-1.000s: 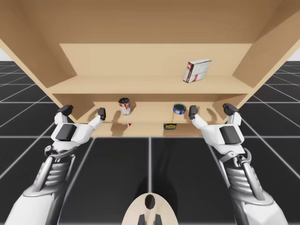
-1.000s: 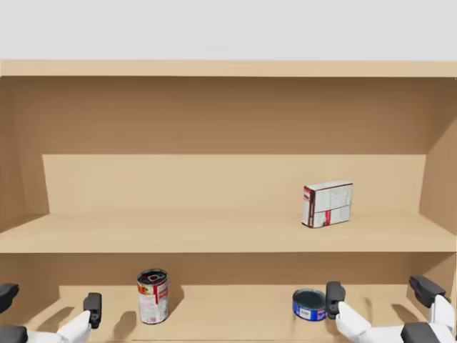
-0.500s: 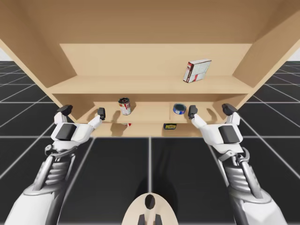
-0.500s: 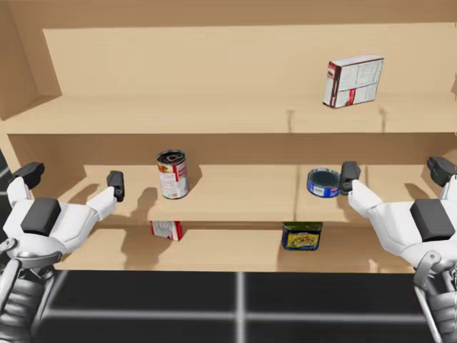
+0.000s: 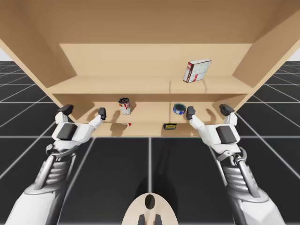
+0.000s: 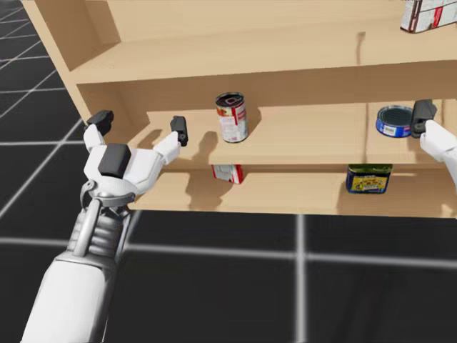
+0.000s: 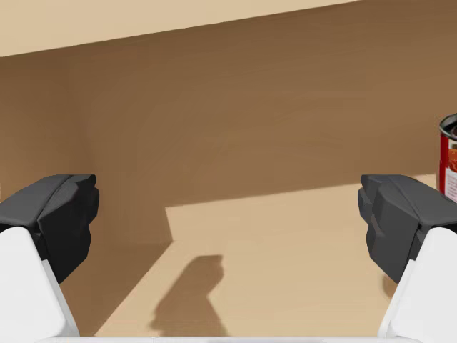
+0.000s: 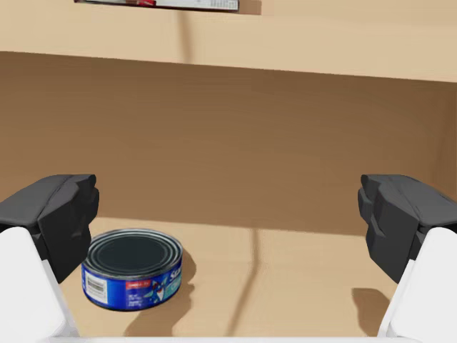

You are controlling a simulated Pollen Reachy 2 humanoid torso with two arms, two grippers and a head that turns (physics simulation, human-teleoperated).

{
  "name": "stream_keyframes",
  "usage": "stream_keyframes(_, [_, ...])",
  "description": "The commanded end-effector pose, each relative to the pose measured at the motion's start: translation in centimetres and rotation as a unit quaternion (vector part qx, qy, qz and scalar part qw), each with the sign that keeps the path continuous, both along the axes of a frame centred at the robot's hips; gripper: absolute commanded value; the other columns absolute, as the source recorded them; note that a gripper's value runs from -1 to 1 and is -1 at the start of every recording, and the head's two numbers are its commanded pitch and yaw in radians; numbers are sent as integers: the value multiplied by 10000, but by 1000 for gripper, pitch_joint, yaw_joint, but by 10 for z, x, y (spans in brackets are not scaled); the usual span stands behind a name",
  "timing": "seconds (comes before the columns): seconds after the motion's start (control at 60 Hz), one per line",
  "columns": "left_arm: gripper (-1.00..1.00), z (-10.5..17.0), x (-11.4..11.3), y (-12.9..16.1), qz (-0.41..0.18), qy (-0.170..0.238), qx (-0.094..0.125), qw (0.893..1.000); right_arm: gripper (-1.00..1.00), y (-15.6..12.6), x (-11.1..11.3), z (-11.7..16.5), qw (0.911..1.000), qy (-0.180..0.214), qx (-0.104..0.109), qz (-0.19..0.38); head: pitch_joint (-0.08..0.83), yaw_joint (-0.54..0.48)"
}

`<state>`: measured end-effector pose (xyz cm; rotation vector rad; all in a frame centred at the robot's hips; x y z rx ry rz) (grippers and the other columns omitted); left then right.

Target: Retrieve the gelatin box from the shelves.

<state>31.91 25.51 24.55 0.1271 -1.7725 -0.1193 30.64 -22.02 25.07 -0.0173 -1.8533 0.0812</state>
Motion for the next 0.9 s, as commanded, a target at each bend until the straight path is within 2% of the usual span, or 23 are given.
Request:
stream_keyframes(0.017, [-1000, 2, -2, -3, -126, 12, -170, 9998, -1000, 3, 0, -2, 10000, 20, 30, 6, 575, 226])
stream_keyframes(0.067, [-1000, 6, -8, -5, -318, 45, -442, 9985, -1000, 3, 0, -1, 10000, 14, 32, -5, 573, 223])
stream_keyframes(0.167, [-1000, 19, -27, -11, -711, 279, -796, 9939, -1000, 2, 0, -2, 10000, 29, 42, -18, 571, 222])
stream_keyframes(0.2, [-1000, 22, -35, -15, -746, 420, -817, 9930, -1000, 2, 0, -3, 10000, 36, 36, -23, 572, 224])
stream_keyframes(0.267, [-1000, 23, -47, -24, -795, 424, -856, 9922, -1000, 2, 0, -3, 10000, 43, 36, -22, 574, 229])
stream_keyframes(0.283, [-1000, 23, -53, -29, -883, 615, -788, 9911, -1000, 3, 0, -4, 10000, 44, 34, -22, 575, 231])
stream_keyframes(0.317, [-1000, 22, -57, -31, -878, 690, -703, 9912, -1000, 3, 0, -4, 10000, 45, 32, -24, 576, 232])
stream_keyframes(0.433, [-1000, 18, -75, -40, -1081, 905, -625, 9880, -1000, 3, 0, -4, 10000, 49, 43, -28, 575, 235])
stream_keyframes(0.55, [-1000, 5, -85, -45, -1272, 1086, -692, 9835, -1000, 2, -1, -4, 10000, 40, 52, -29, 573, 240])
stream_keyframes(0.617, [-1000, -10, -83, -46, -1424, 1254, -781, 9787, -1000, 1, -1, -4, 10000, 37, 67, -31, 570, 239])
stream_keyframes(0.733, [-1000, -36, -69, -51, -1523, 1585, -701, 9730, -1000, 1, -1, -3, 10000, 24, 66, -41, 573, 240])
stream_keyframes(0.817, [-1000, -53, -55, -53, -1593, 1873, -769, 9662, -1000, 0, -1, -2, 10000, 18, 80, -43, 575, 240])
stream_keyframes(0.9, [-1000, -63, -45, -53, -1559, 1973, -825, 9643, -1000, 0, -1, -2, 10000, 15, 78, -52, 578, 238])
